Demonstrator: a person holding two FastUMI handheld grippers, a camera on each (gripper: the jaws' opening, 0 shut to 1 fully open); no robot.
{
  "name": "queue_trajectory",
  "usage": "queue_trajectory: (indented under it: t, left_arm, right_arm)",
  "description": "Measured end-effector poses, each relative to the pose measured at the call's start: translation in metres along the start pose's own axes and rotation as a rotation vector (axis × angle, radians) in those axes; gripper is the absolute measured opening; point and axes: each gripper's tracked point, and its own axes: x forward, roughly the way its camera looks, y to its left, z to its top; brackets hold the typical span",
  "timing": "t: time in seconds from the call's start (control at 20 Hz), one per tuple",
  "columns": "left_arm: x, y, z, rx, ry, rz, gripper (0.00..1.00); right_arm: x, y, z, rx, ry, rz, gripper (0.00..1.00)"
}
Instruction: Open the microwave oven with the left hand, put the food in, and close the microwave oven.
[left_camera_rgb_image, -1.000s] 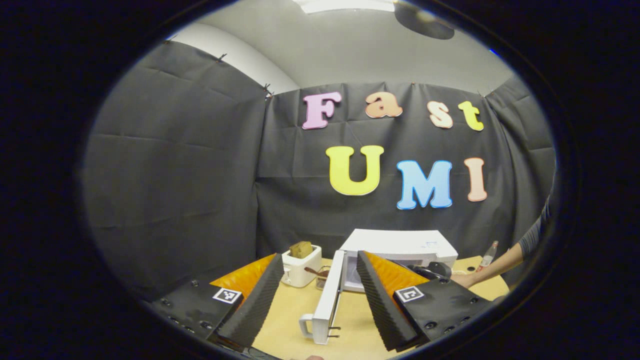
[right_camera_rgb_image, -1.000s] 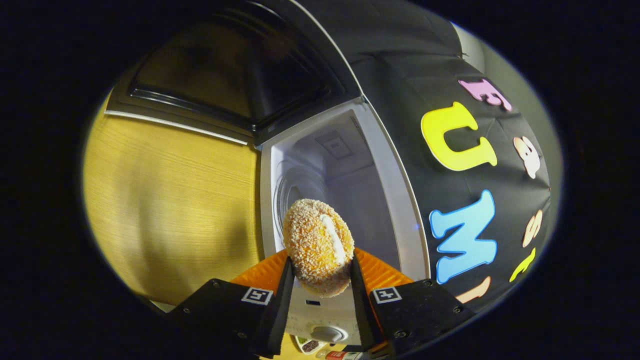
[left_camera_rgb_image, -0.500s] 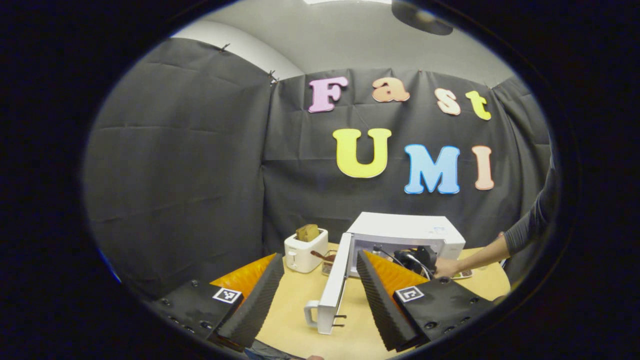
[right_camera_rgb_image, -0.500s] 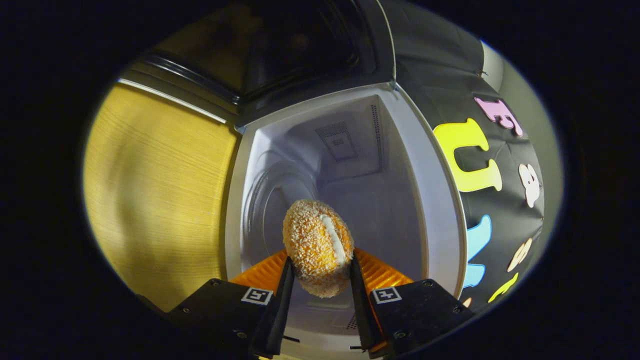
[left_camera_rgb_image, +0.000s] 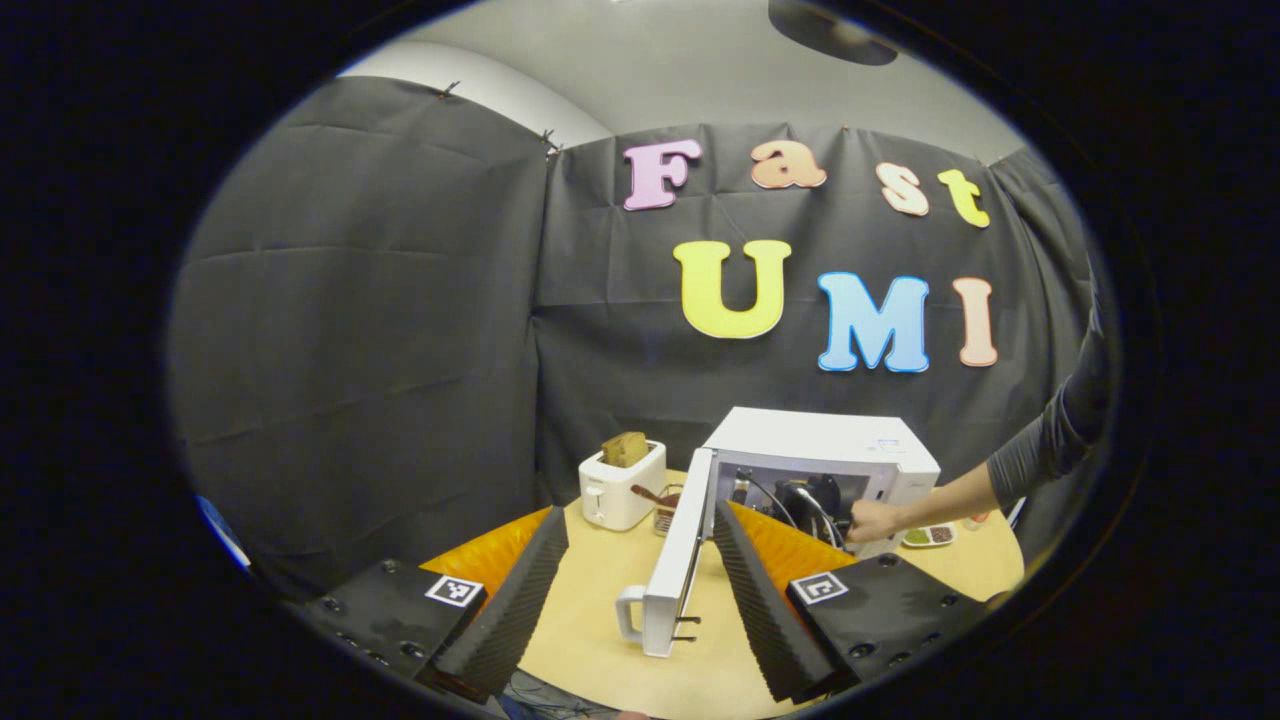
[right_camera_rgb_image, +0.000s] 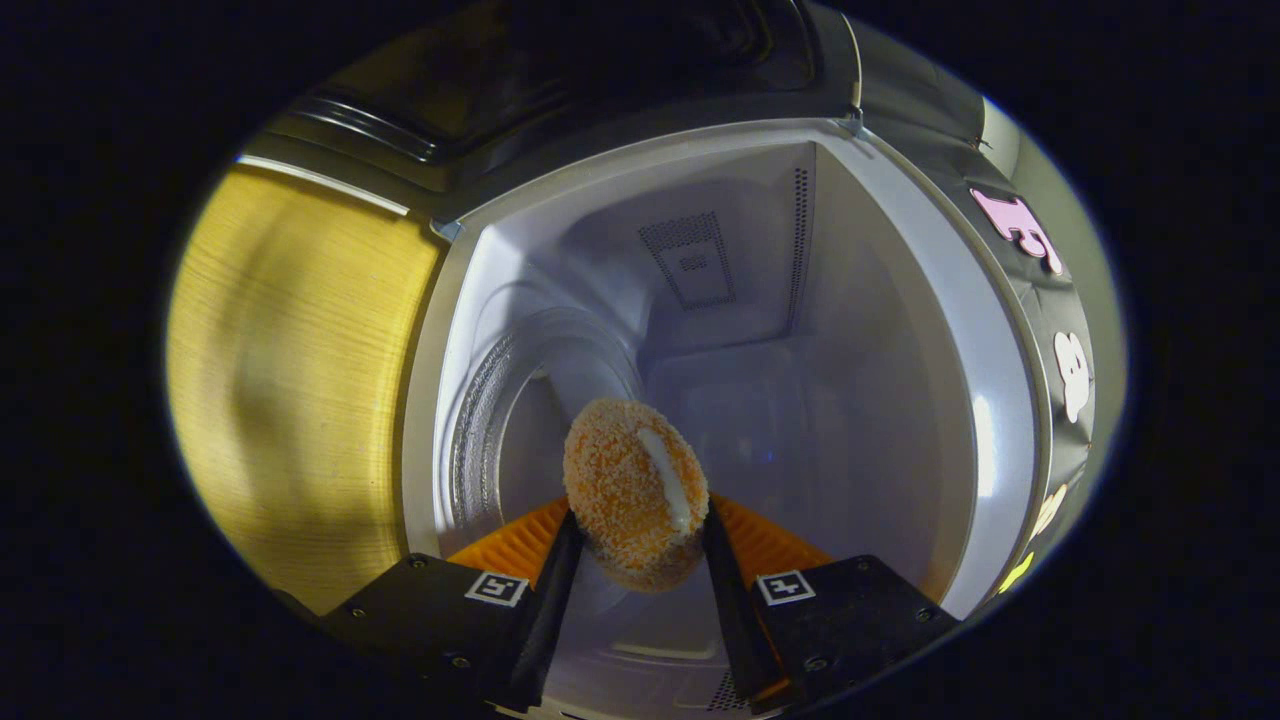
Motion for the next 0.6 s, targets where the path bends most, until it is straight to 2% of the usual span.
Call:
queue_trajectory:
  t: [0.05,0.1,0.45,0.6]
  left_arm:
    - [0.001,0.000,0.003,-0.004,-0.003,0.000,0.94]
    - [0.002,0.000,0.005,-0.007,-0.007,-0.002,0.94]
    - [0.009,-0.018,0.011,0.007,-0.025,-0.034,0.94]
    - [0.011,-0.026,0.018,0.011,-0.039,-0.057,0.95]
  right_arm:
    - [-0.002,-0.004,-0.001,0.001,0.002,-0.008,0.77]
    - [-0.003,-0.005,0.001,0.007,-0.011,0.001,0.92]
    - [-0.028,0.006,0.001,0.107,-0.023,0.082,0.95]
    - [-0.052,0.012,0.009,0.164,-0.079,0.129,0.97]
